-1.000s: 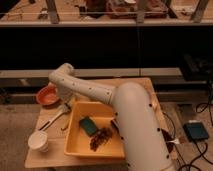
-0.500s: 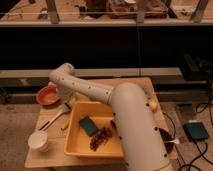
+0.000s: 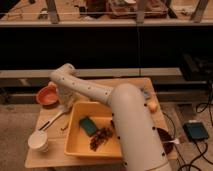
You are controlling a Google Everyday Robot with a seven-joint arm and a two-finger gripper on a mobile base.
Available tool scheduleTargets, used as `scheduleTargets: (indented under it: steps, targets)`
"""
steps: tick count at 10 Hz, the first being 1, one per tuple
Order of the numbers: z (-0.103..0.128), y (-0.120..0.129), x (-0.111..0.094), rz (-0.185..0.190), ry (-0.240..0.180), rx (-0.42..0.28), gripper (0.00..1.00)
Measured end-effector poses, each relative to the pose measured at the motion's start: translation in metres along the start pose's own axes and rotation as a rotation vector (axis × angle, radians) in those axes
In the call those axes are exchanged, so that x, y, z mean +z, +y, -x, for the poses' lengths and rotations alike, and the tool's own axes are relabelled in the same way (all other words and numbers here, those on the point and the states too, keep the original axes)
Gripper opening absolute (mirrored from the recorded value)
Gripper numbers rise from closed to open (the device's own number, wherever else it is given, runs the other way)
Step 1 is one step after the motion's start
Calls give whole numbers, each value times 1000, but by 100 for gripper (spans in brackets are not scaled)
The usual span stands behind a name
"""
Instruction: Place brush in red bowl
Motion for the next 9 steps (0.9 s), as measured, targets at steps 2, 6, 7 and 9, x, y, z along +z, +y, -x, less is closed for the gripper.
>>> scheduleTargets:
  steps: [2, 6, 7, 9]
  targets:
    - [3, -1, 3, 11, -3, -10, 58]
    - [10, -3, 6, 24, -9, -27, 67]
    - [10, -2, 7, 26, -10, -27, 67]
    - [10, -2, 10, 31, -14, -26, 67]
